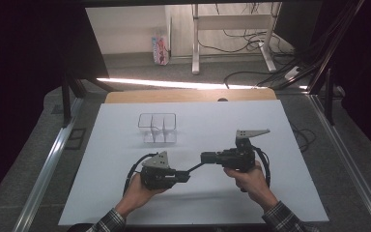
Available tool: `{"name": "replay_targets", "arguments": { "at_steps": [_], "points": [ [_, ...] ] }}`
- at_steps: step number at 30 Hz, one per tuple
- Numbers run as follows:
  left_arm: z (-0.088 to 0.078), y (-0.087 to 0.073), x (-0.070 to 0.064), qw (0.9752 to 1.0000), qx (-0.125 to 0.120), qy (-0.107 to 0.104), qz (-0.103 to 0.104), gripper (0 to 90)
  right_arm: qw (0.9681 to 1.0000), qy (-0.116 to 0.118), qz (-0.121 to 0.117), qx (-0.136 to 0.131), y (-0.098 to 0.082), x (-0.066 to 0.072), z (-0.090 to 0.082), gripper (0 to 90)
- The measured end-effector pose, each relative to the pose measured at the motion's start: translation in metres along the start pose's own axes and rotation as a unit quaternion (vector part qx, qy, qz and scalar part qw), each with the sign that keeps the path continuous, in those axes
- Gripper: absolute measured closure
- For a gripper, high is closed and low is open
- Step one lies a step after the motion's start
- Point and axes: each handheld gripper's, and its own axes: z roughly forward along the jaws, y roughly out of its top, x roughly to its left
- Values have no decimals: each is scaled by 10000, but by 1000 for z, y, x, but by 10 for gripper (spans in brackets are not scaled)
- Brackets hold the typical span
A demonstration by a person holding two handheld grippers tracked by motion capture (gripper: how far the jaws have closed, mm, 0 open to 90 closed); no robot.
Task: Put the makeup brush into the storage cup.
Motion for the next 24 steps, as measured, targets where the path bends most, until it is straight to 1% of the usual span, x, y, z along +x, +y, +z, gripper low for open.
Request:
{"name": "replay_targets", "arguments": {
  "at_steps": [1, 2, 3, 4, 5, 6, 7, 8, 10, 11, 12, 13, 14, 15, 17, 19, 20, 21, 22, 23, 24],
  "points": [
    [0, -1, 2, 9999, 9, 75, -67, 759, 10000, -75, -57, 27, 0, 2, 0, 820],
    [0, -1, 2, 9999, 9, 75, -67, 715, 10000, -75, -57, 27, 0, 2, 0, 820],
    [-2, 0, 2, 9997, 49, 210, -89, 656, 9993, -267, -246, 133, 1, 6, 1, 822],
    [-2, 0, 2, 9997, 49, 210, -89, 624, 9993, -267, -246, 133, 1, 6, 1, 822],
    [-3, 0, 3, 9996, 44, 240, -106, 591, 9984, -409, -348, 189, 2, 7, 1, 822],
    [-4, 0, 3, 9995, 54, 292, -102, 591, 9984, -409, -348, 189, 2, 7, 1, 822],
    [-4, 1, 3, 9992, 88, 372, -125, 506, 9973, -550, -424, 238, 3, 8, 0, 822],
    [-4, 1, 3, 9992, 88, 372, -125, 480, 9963, -643, -489, 298, 3, 8, 0, 822],
    [-4, 1, 3, 9989, 130, 437, -141, 429, 9945, -792, -584, 363, 4, 9, -1, 821],
    [-4, 1, 3, 9988, 145, 448, -136, 404, 9925, -924, -670, 449, 5, 10, -1, 821],
    [-4, 1, 3, 9988, 145, 448, -136, 384, 9925, -924, -670, 449, 5, 10, -1, 821],
    [-4, 1, 3, 9987, 165, 464, -131, 384, 9906, -1024, -744, 512, 5, 12, 0, 821],
    [-3, 2, 3, 9986, 194, 474, -134, 363, 9890, -1098, -815, 568, 5, 12, 0, 821],
    [-2, 2, 2, 9986, 204, 470, -125, 342, 9849, -1255, -937, 742, 6, 15, 2, 821],
    [-1, 2, 2, 9986, 221, 463, -141, 324, 9828, -1311, -987, 845, 7, 17, 3, 821],
    [0, 3, 1, 9986, 246, 440, -131, 318, 9790, -1410, -1075, 1004, 7, 19, 5, 821],
    [0, 3, 1, 9986, 246, 440, -131, 317, 9790, -1410, -1075, 1004, 7, 19, 5, 821],
    [1, 3, 1, 9987, 257, 427, -121, 317, 9762, -1447, -1152, 1135, 7, 21, 8, 821],
    [2, 3, 1, 9987, 262, 410, -133, 317, 9762, -1447, -1152, 1135, 7, 21, 8, 821],
    [4, 4, 0, 9988, 283, 380, -130, 317, 9722, -1494, -1263, 1287, 7, 23, 12, 821],
    [4, 4, 0, 9988, 283, 380, -130, 318, 9722, -1494, -1263, 1287, 7, 23, 12, 821]
  ]
}}
